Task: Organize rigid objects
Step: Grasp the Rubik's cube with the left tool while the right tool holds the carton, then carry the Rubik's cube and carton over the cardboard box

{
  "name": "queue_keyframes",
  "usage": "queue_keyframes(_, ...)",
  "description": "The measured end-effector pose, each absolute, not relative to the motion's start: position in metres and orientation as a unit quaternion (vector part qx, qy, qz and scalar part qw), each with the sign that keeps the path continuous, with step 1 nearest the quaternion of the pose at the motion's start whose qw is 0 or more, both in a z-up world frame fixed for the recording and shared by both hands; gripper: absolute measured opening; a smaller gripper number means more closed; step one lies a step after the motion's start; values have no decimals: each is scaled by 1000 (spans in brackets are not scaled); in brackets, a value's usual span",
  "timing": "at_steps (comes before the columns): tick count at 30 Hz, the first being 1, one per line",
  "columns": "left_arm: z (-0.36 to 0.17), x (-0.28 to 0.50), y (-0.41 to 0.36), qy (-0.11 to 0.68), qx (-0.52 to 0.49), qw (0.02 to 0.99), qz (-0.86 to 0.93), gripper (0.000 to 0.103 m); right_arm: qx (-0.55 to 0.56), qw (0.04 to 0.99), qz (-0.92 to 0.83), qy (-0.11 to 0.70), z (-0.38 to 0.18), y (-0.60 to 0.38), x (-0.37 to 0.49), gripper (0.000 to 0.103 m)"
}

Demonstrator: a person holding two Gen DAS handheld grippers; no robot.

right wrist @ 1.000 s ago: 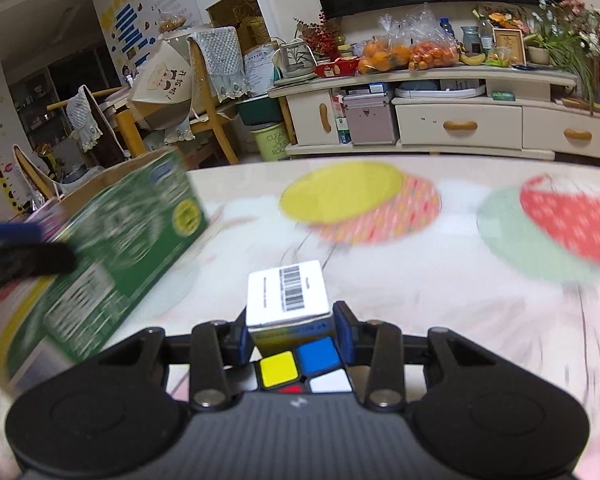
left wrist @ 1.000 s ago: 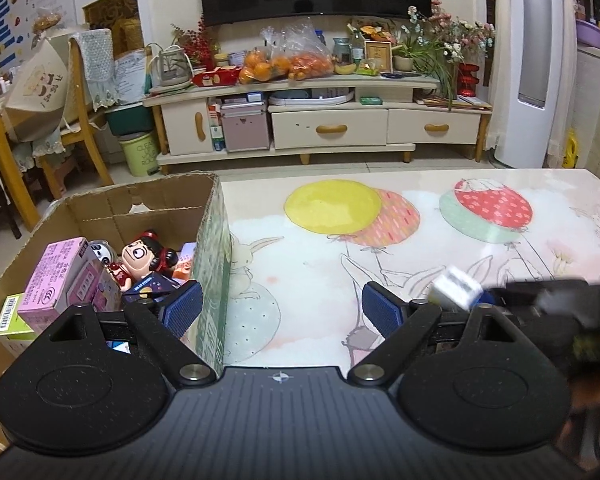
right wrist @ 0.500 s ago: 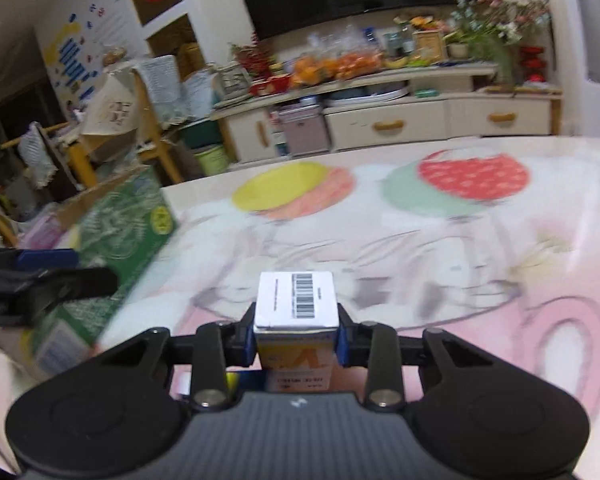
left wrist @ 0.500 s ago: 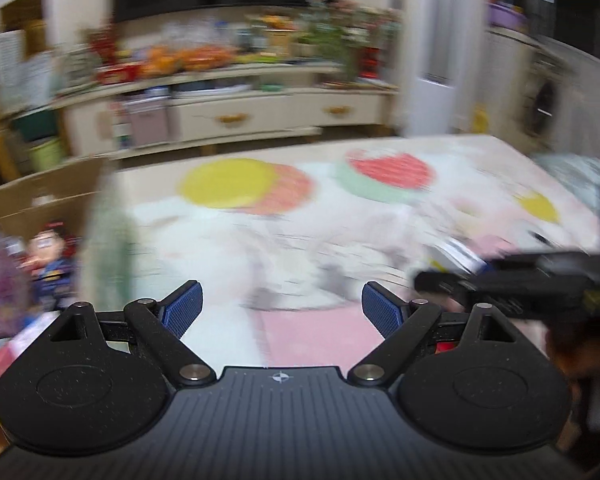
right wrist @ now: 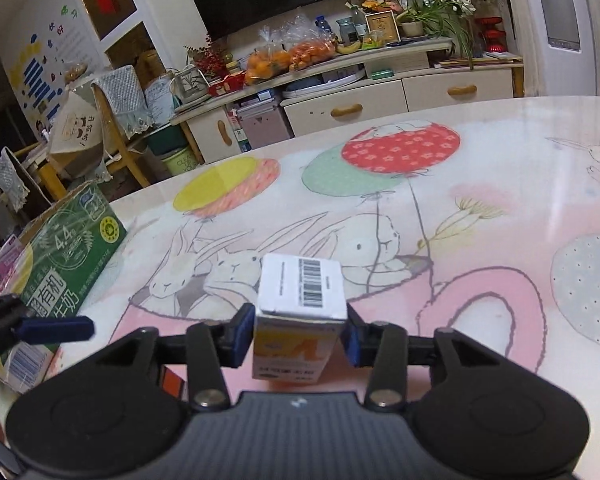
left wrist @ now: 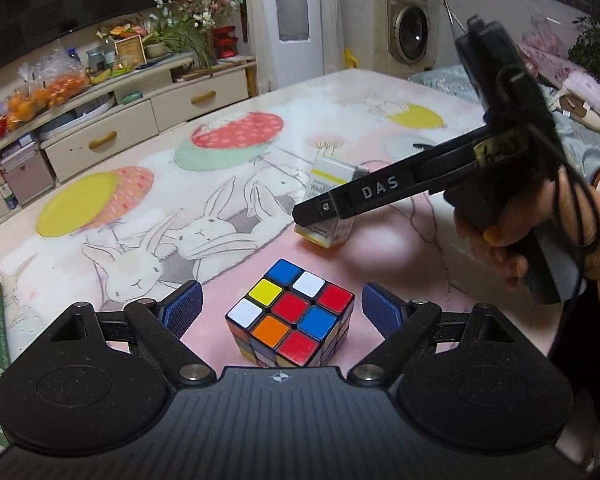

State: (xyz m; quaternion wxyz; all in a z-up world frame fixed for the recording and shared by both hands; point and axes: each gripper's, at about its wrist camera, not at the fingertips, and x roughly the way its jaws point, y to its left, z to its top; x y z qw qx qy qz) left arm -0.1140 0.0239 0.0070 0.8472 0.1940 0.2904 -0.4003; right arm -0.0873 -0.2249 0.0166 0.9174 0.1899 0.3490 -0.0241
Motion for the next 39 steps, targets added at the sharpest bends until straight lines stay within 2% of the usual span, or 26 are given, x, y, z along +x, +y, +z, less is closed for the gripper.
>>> queue_keyframes(7,-11,-98,10,317,188,849,-380,103,165,922,-24,349,14,-224,-92,56)
queue_keyframes(10,-15,-96,6,321,192,848,-375,102,167,923,-26,345,12,-225,-92,58)
queue_keyframes(14,-20,-94,5,331,186,853,-359,87,167,925,-33,338,13,-227,-91,57)
queue_keyframes(17,-17,-94,13,333,179,857,-349,86,168,927,-35,335,13,-226,-92,51)
queue_keyframes(19,-13,-93,19,333,176,862,-338,85,165,928,-37,332,14,-225,-91,38)
queue_keyframes(21,-11,-91,19,335,169,868,-325,84,158,930,-40,329,17,-223,-90,34)
queue_keyframes(39,19,-66,36,351,122,904,-210,84,116,937,-35,327,23,-196,-79,34)
